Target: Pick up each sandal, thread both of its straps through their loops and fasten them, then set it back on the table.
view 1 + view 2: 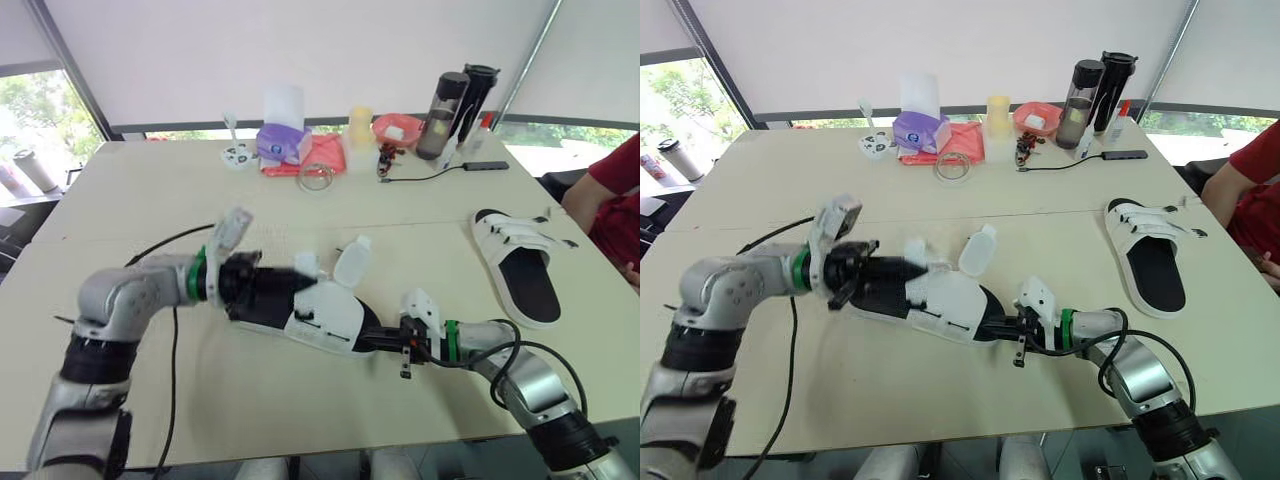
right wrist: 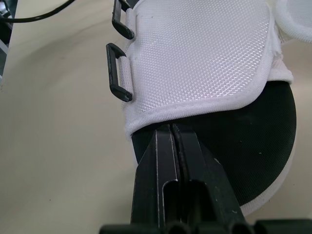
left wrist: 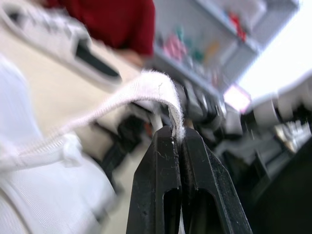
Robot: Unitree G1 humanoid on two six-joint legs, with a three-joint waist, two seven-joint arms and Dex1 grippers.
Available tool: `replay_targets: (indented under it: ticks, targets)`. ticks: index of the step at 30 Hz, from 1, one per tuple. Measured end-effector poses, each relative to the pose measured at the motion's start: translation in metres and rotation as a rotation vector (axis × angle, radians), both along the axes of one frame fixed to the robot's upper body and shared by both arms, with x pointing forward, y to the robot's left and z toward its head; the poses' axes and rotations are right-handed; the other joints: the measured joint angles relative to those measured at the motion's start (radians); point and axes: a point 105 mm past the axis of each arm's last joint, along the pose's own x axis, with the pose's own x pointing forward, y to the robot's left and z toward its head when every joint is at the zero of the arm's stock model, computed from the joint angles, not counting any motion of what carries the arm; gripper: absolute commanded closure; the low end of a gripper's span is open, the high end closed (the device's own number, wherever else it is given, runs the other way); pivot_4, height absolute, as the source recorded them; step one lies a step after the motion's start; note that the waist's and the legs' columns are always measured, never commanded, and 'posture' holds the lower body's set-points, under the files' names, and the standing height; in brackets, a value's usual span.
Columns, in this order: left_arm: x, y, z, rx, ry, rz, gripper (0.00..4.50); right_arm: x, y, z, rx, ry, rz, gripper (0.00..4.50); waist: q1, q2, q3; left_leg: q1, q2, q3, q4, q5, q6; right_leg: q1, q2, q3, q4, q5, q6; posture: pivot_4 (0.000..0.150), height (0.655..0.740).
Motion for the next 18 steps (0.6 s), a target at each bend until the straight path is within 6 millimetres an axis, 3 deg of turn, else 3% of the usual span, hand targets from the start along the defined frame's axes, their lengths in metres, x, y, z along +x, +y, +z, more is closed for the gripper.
replay_targets:
  ticks: [4, 10, 18]
  targets:
    - [0.014, 0.0, -0.011, 0.037, 0.013, 0.014, 4.47, 0.001, 0.001, 0.0, 0.0, 0.0, 0.003, 4.5, -0.004, 0.0, 0.0, 0.0, 0.0, 0.0, 0.0, 0.001, 0.001, 0.001, 0.0, 0.0, 0.0, 0.0, 0.0, 0.15, 0.74]
    - [0.028, -0.006, -0.044, 0.12, 0.077, -0.058, 4.47, 0.002, 0.002, 0.0, 0.0, 0.0, 0.004, 4.5, -0.009, -0.001, 0.0, 0.001, 0.0, 0.0, 0.0, 0.0, -0.001, 0.001, 0.0, 0.0, 0.0, 0.0, -0.001, 0.15, 0.74]
    - [0.033, -0.007, -0.055, 0.151, 0.072, -0.111, 4.47, 0.001, 0.002, 0.0, 0.001, -0.004, -0.003, 4.5, -0.011, -0.001, 0.0, 0.0, 0.0, 0.0, 0.0, 0.0, -0.001, 0.001, 0.0, 0.0, 0.0, 0.0, 0.0, 0.15, 0.74]
